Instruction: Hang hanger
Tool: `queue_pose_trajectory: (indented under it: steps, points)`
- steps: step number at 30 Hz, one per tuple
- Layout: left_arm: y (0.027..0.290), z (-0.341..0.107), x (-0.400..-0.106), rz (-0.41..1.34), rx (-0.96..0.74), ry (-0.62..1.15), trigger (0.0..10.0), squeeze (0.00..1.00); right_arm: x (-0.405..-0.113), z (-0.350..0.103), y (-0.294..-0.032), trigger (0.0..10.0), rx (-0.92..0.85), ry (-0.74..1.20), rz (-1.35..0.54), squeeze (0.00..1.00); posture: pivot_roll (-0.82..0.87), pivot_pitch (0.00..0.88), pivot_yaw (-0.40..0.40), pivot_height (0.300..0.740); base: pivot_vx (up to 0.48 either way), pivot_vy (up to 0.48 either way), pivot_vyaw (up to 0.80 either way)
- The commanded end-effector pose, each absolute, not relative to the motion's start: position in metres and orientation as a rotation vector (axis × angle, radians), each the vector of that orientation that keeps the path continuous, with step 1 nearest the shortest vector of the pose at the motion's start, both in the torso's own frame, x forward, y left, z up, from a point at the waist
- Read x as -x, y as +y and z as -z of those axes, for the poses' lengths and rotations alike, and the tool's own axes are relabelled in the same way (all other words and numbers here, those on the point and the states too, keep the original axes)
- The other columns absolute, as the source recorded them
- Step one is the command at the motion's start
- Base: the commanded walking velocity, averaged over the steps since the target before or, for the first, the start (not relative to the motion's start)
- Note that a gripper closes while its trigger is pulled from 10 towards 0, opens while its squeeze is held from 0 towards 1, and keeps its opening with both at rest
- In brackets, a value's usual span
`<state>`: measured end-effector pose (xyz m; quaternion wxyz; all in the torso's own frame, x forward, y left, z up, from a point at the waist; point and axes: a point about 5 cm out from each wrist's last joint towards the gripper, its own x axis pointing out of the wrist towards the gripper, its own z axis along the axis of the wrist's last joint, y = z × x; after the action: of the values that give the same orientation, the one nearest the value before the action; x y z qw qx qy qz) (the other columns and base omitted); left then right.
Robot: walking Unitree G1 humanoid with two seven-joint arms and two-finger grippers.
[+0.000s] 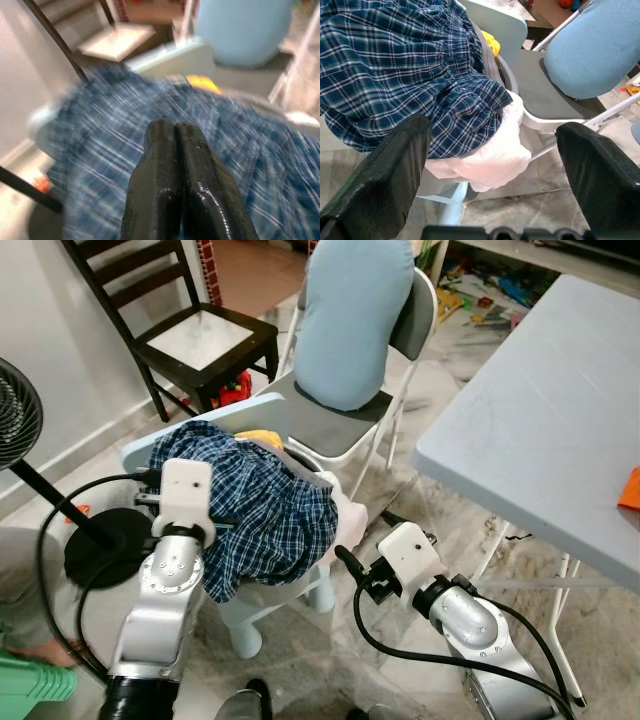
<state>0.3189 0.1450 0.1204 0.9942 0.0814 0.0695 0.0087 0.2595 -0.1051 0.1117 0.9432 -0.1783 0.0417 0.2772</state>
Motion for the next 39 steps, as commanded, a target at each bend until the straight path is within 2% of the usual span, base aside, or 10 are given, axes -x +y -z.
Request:
queue_pose_trajectory:
  steps: [1,11,24,39]
  points:
    - [0.135,-0.116,-0.329,0.002,-0.149,0.148,10.0,1.0,-0.257,-0.111,-0.104,10.0,0.368,0.086,-0.57,0.0,-0.06,0.185,-0.032,0.74,0.0,0.0,0.0]
    - [0.103,-0.118,-0.353,0.116,0.014,0.163,10.0,1.0,-0.251,-0.112,-0.108,10.0,0.375,0.087,-0.551,0.0,-0.09,0.194,-0.027,0.74,0.0,0.0,0.0]
    - [0.059,-0.096,-0.346,0.24,0.102,0.226,10.0,1.0,-0.245,-0.114,-0.11,10.0,0.388,0.089,-0.545,0.0,-0.12,0.208,-0.021,0.74,0.0,0.0,0.0]
    - [0.066,-0.087,-0.352,0.198,0.138,0.27,10.0,1.0,-0.232,-0.111,-0.116,10.0,0.401,0.124,-0.527,0.0,-0.17,0.238,-0.012,0.74,0.0,0.0,0.0]
